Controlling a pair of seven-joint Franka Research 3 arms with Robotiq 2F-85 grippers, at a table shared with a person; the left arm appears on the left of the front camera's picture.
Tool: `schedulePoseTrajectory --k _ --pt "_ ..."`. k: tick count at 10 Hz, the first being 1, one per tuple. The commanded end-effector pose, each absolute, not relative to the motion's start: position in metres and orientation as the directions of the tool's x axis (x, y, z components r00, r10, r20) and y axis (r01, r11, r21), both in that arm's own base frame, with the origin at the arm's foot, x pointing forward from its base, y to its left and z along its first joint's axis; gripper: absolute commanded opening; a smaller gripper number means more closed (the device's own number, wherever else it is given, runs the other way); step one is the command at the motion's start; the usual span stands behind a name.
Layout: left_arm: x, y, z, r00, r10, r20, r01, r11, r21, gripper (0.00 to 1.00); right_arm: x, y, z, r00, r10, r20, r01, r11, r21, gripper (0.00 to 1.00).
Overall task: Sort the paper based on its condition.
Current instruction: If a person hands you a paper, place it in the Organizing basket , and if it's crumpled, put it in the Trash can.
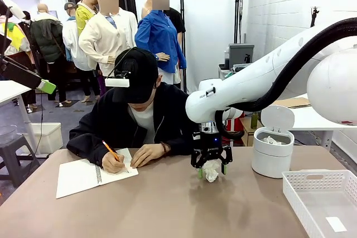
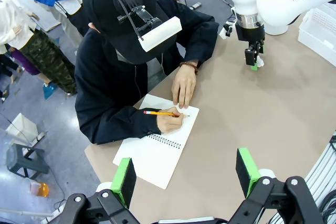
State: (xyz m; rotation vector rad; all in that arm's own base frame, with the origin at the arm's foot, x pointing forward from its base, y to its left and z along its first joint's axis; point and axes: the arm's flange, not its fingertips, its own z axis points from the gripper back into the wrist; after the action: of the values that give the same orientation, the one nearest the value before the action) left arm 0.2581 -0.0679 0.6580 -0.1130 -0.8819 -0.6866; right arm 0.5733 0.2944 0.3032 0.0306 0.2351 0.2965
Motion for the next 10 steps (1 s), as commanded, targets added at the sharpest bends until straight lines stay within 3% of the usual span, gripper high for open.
schedulePoseTrajectory --k 1,4,5,10 --pt "0.258 -0.067 0.658 0.439 -0.505 0.743 0.594 0.784 0.181 1.0 0.574 0.295 0.302 0.929 0.303 -0.212 -0.294 0.953 0.073 0.64" --pt "0.258 -0.067 0.658 0.439 -0.505 0.743 0.594 0.784 0.181 1.0 0.572 0.297 0.302 0.936 0.315 -0.157 -0.305 0.949 0.083 0.04" --pt "0.258 -0.067 0.658 0.439 -0.505 0.743 0.594 0.784 0.181 1.0 0.568 0.3 0.309 0.951 0.286 -0.115 -0.276 0.956 0.095 0.0" --pt "0.258 -0.067 0.658 0.439 -0.505 0.743 0.594 0.784 0.181 1.0 0.525 0.285 0.402 0.971 0.238 -0.001 -0.238 0.97 -0.043 0.0"
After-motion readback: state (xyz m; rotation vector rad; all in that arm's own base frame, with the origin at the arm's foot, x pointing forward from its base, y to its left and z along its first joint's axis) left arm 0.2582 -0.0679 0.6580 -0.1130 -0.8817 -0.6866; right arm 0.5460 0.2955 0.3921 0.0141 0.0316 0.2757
